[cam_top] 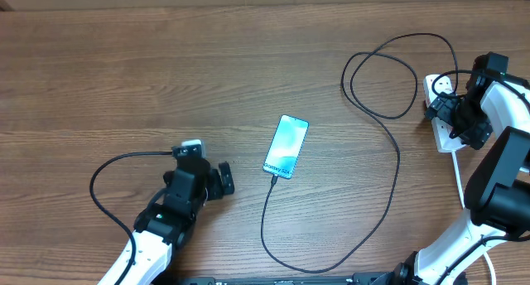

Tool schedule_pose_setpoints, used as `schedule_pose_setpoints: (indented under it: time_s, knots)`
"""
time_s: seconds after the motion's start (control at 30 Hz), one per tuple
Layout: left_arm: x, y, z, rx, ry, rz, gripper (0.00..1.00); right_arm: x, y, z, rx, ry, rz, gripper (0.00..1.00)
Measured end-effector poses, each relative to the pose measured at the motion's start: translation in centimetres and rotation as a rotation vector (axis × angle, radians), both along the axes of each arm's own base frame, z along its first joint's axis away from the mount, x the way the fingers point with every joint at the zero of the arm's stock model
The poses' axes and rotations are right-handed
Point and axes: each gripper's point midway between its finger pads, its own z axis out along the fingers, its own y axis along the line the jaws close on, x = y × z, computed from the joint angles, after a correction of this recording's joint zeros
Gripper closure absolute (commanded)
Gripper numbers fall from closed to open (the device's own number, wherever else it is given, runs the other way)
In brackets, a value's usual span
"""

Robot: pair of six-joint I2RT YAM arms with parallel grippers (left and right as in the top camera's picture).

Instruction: Plug charger to phone and switch on socket

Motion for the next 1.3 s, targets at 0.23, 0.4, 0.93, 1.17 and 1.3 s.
schedule_pose_setpoints:
  time_s: [0.23, 0.4, 0.93, 1.17, 1.3]
  knots:
    - [2.1, 0.8, 1.6, -0.016, -0.123, 0.027, 0.00, 0.0, 0.0, 0.0, 0.000, 0.000, 0.000, 0.00]
    - [1.8, 2.1, 0.2, -0.023, -0.133, 0.050, 0.00, 0.0, 0.0, 0.0, 0.000, 0.000, -0.001, 0.00]
    - [1.5, 5.0, -1.1, -0.004, -0.145, 0.100, 0.00, 0.0, 0.0, 0.0, 0.000, 0.000, 0.000, 0.00]
    - [0.8, 5.9, -1.5, -0.029, -0.198, 0.121, 0.00, 0.0, 0.0, 0.0, 0.000, 0.000, 0.000, 0.00]
    - [0.5, 5.9, -1.4, -0.037, -0.210, 0.116, 0.00, 0.0, 0.0, 0.0, 0.000, 0.000, 0.000, 0.00]
